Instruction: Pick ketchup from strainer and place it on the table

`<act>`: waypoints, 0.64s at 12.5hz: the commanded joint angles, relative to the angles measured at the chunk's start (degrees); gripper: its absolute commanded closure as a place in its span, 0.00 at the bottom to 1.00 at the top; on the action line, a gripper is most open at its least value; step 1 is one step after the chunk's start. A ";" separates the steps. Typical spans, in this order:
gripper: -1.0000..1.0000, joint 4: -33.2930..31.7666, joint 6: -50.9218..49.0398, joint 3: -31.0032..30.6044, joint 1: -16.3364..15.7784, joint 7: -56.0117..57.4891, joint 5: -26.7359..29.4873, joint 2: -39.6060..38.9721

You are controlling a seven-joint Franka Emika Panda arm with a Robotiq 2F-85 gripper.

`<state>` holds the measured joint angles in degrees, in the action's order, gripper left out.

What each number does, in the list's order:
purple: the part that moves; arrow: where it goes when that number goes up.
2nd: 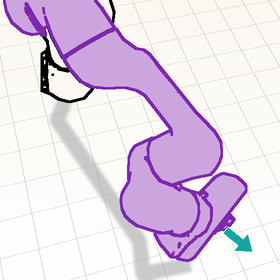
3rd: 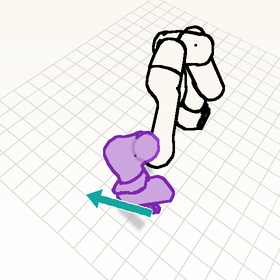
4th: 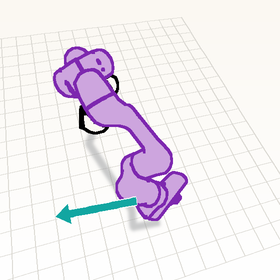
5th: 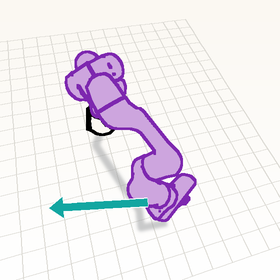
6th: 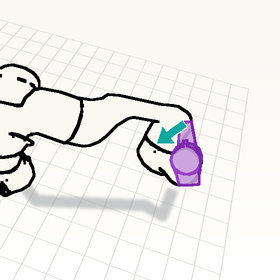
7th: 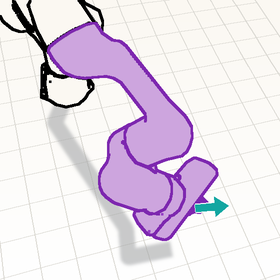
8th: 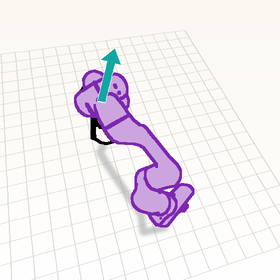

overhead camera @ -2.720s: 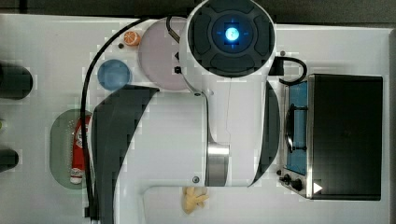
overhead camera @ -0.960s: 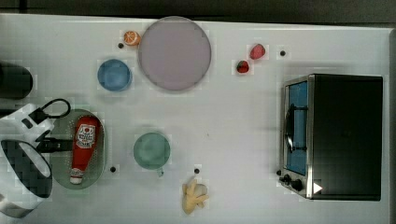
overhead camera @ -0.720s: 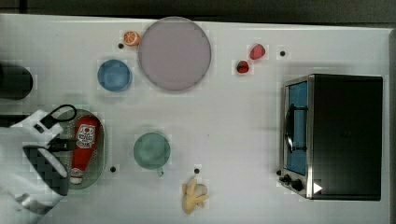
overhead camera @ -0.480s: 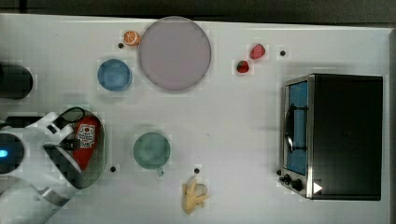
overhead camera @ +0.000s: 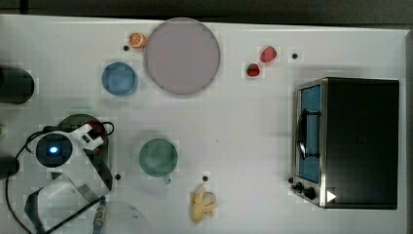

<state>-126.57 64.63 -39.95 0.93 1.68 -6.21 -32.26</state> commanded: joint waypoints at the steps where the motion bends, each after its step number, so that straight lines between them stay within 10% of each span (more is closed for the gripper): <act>1: 0.00 0.99 4.02 2.07 -1.86 -2.33 -0.82 -1.85; 5: 0.40 1.07 6.74 5.12 -4.78 -2.33 -3.28 -2.85; 8: 0.42 0.94 7.06 3.78 -4.61 -2.39 -3.17 -1.33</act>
<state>-125.67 70.39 -35.36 -2.64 1.57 -9.26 -34.89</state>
